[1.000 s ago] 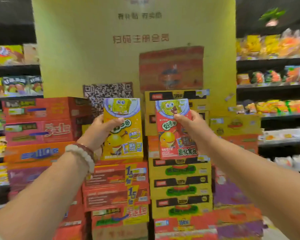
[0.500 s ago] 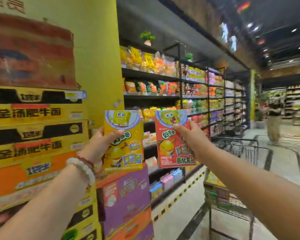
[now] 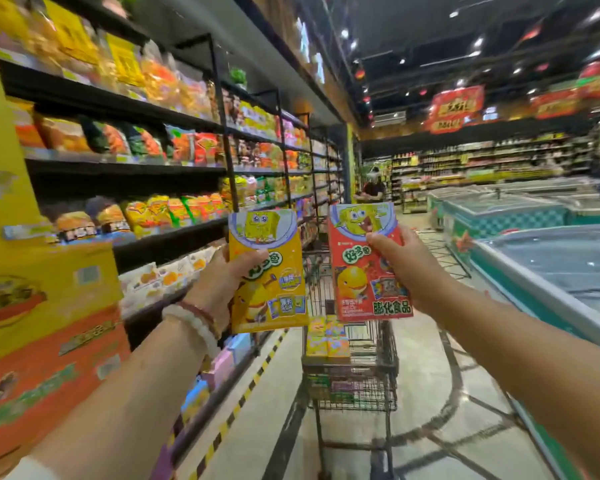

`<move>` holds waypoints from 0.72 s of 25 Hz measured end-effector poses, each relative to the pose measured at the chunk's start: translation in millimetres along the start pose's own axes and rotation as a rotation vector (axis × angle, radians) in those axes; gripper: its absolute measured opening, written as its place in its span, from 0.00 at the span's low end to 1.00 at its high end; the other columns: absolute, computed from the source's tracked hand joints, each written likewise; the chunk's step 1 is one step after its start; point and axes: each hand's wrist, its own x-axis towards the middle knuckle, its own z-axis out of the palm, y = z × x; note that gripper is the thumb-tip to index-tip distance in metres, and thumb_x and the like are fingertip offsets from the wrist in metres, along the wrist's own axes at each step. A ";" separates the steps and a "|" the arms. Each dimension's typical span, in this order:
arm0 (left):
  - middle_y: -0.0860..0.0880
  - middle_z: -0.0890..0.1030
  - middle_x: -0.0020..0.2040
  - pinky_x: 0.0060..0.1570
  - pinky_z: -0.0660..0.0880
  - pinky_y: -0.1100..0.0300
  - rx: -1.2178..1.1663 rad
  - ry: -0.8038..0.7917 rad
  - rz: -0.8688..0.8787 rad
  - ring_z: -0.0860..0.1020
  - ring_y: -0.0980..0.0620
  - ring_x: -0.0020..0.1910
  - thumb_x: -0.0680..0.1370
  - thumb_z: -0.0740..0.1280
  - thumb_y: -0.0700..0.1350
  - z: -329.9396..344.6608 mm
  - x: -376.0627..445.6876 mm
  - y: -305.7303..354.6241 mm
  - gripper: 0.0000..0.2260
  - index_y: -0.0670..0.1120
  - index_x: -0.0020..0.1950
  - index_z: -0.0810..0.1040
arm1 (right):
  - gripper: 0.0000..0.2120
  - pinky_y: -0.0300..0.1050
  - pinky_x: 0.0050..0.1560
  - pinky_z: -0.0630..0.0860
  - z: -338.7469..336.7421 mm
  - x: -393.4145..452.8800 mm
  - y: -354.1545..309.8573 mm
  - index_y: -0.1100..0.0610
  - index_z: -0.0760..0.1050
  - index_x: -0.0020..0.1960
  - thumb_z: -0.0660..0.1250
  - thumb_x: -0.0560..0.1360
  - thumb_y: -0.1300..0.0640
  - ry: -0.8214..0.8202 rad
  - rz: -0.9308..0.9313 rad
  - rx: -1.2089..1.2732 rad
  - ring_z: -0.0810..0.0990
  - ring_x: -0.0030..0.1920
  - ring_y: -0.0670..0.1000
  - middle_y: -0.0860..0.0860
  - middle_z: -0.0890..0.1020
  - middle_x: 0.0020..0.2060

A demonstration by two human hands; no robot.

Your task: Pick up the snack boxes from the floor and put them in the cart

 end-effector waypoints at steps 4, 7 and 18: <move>0.42 0.83 0.51 0.43 0.80 0.44 -0.009 -0.065 -0.050 0.83 0.41 0.45 0.71 0.71 0.45 21.2 95.4 -66.5 0.22 0.46 0.64 0.73 | 0.17 0.50 0.37 0.82 -41.1 80.8 56.6 0.55 0.70 0.63 0.67 0.76 0.54 0.058 0.037 -0.029 0.85 0.39 0.55 0.57 0.84 0.48; 0.42 0.83 0.53 0.47 0.79 0.41 -0.021 -0.065 -0.093 0.82 0.39 0.48 0.65 0.76 0.48 23.9 166.8 -104.3 0.30 0.47 0.66 0.72 | 0.17 0.48 0.34 0.81 -55.2 149.1 95.7 0.55 0.69 0.63 0.67 0.76 0.54 0.083 0.104 0.002 0.85 0.37 0.54 0.57 0.84 0.47; 0.42 0.84 0.50 0.43 0.80 0.44 -0.044 -0.042 -0.212 0.83 0.42 0.42 0.65 0.75 0.42 0.3 359.1 -237.7 0.26 0.46 0.62 0.74 | 0.17 0.54 0.45 0.82 -37.9 345.1 239.8 0.55 0.70 0.62 0.68 0.75 0.53 0.007 0.220 -0.062 0.85 0.44 0.57 0.57 0.84 0.50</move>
